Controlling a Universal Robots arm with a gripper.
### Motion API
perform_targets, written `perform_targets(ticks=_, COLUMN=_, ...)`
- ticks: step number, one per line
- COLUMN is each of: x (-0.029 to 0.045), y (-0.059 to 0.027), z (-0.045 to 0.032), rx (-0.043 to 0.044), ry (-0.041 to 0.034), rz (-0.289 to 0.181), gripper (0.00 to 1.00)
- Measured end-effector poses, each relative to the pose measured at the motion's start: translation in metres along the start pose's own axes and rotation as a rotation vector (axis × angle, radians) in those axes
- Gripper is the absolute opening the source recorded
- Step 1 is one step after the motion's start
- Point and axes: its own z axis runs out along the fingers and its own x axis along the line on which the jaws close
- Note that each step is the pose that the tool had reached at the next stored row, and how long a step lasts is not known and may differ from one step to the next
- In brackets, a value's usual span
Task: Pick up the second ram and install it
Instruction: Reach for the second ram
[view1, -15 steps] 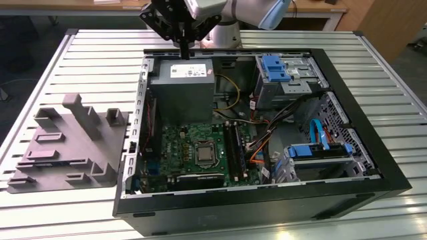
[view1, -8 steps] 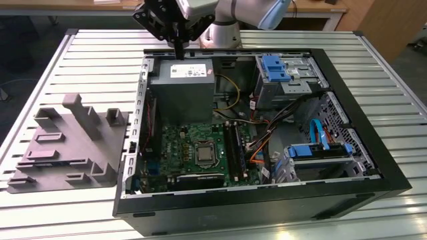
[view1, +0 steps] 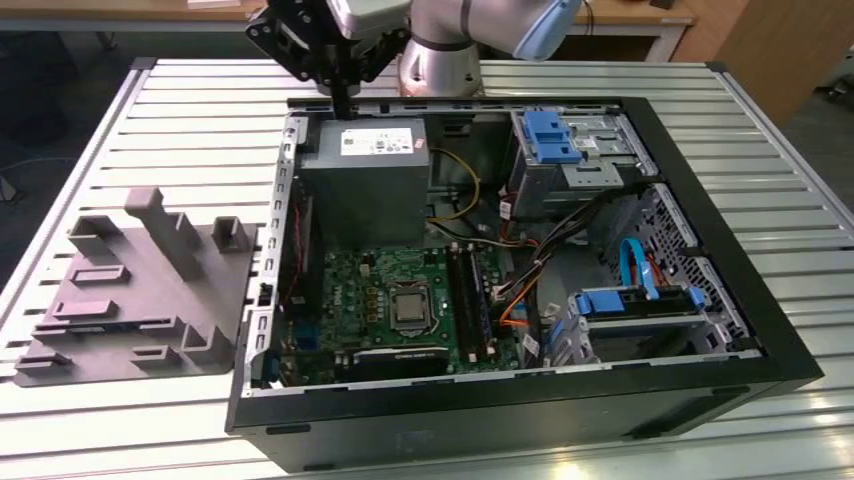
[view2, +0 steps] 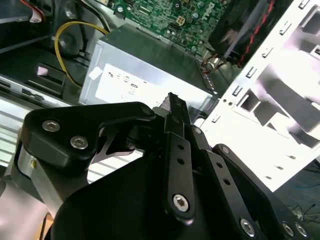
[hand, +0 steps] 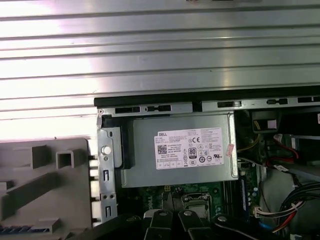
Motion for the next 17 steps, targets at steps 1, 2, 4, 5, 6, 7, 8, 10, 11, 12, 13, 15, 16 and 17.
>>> perform_targets(ticks=1, x=0.0022, y=-0.0002, z=0.0, rx=0.0, ry=0.0, rz=0.0, gripper=0.11)
perform_targets(ticks=2, x=0.0044, y=-0.0003, z=-0.0001, rx=0.0, ry=0.0, rz=0.0, gripper=0.11)
perform_targets(ticks=4, x=0.0091, y=-0.0007, z=-0.0002, rx=0.0, ry=-0.0001, rz=0.0, gripper=0.11)
perform_targets(ticks=5, x=0.0116, y=-0.0009, z=-0.0003, rx=0.0, ry=-0.0001, rz=0.0, gripper=0.11)
perform_targets(ticks=6, x=0.0143, y=-0.0011, z=-0.0004, rx=0.0, ry=-0.0002, rz=0.0, gripper=0.11)
perform_targets(ticks=7, x=0.0168, y=-0.0013, z=-0.0005, rx=0.0, ry=-0.0001, rz=0.0, gripper=0.11)
perform_targets(ticks=8, x=0.0194, y=-0.0015, z=-0.0006, rx=0.0, ry=-0.0003, rz=0.0, gripper=0.11)
perform_targets(ticks=10, x=0.0245, y=-0.0019, z=-0.0007, rx=0.0001, ry=-0.0003, rz=0.0, gripper=0.11)
perform_targets(ticks=11, x=0.0271, y=-0.0021, z=-0.0008, rx=0.0001, ry=-0.0004, rz=0.0, gripper=0.11)
perform_targets(ticks=12, x=0.0297, y=-0.0023, z=-0.0009, rx=0.0, ry=-0.0005, rz=0.0, gripper=0.11)
perform_targets(ticks=13, x=0.0326, y=-0.0025, z=-0.001, rx=0.0, ry=-0.0005, rz=0.0, gripper=0.11)
perform_targets(ticks=15, x=0.038, y=-0.0029, z=-0.0011, rx=-0.0001, ry=-0.0008, rz=0.0, gripper=0.11)
perform_targets(ticks=16, x=0.0407, y=-0.0031, z=-0.0011, rx=-0.0001, ry=-0.0009, rz=0.0, gripper=0.11)
perform_targets(ticks=17, x=0.0435, y=-0.0033, z=-0.0012, rx=-0.0001, ry=-0.001, rz=0.0, gripper=0.11)
